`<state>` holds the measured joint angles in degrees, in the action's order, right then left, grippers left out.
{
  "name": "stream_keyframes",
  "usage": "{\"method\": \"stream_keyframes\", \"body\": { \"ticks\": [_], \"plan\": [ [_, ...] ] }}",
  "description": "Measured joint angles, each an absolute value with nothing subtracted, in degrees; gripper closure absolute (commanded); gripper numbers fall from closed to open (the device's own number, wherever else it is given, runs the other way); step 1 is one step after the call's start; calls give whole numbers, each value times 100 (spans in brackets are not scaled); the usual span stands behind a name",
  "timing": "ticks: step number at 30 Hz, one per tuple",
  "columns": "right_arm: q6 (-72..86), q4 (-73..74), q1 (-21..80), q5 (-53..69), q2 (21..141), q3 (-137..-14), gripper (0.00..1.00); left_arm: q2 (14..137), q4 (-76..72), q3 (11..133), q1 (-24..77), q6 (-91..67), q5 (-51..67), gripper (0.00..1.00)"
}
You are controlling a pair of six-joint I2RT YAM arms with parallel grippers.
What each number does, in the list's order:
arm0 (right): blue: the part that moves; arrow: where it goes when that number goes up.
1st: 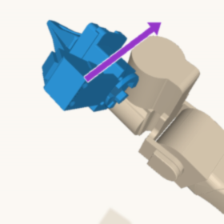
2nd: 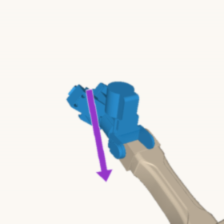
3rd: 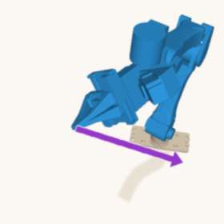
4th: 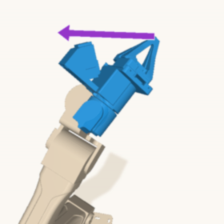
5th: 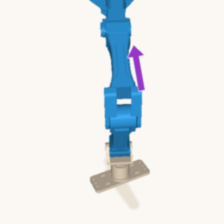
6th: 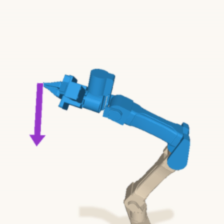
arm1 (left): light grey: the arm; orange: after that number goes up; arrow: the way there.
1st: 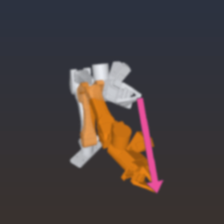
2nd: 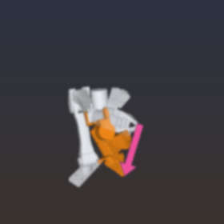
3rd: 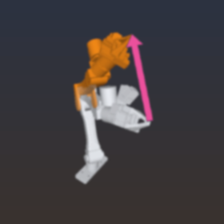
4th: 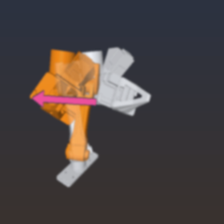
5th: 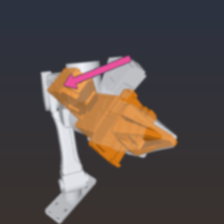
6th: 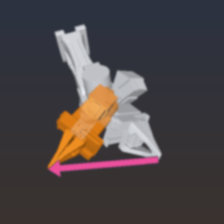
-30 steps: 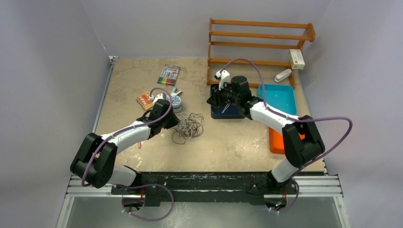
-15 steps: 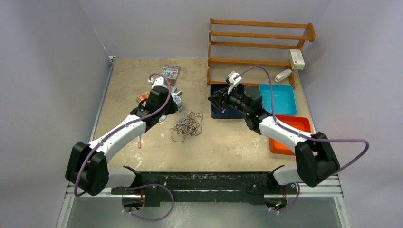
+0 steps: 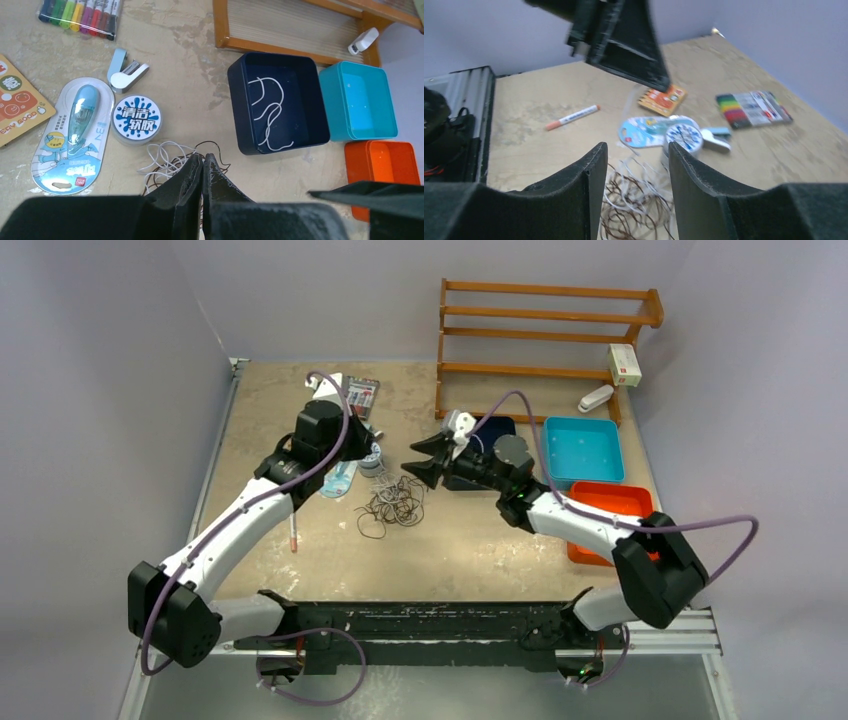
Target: Untangle the cables
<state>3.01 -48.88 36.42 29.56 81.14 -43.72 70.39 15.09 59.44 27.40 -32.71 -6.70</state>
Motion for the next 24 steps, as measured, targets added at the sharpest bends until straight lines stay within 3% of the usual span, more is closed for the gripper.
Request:
{"method": "stream_keyframes", "body": {
  "ticks": [15,24],
  "plan": [
    [152,-5739,4195,2980,9891,-5411,50,6941,1667,6635,2740,-3194,-458,100],
    [458,-6254,4274,3009,10584,-5741,56,6967,2056,7848,2740,-3074,-491,100]
  ]
}}
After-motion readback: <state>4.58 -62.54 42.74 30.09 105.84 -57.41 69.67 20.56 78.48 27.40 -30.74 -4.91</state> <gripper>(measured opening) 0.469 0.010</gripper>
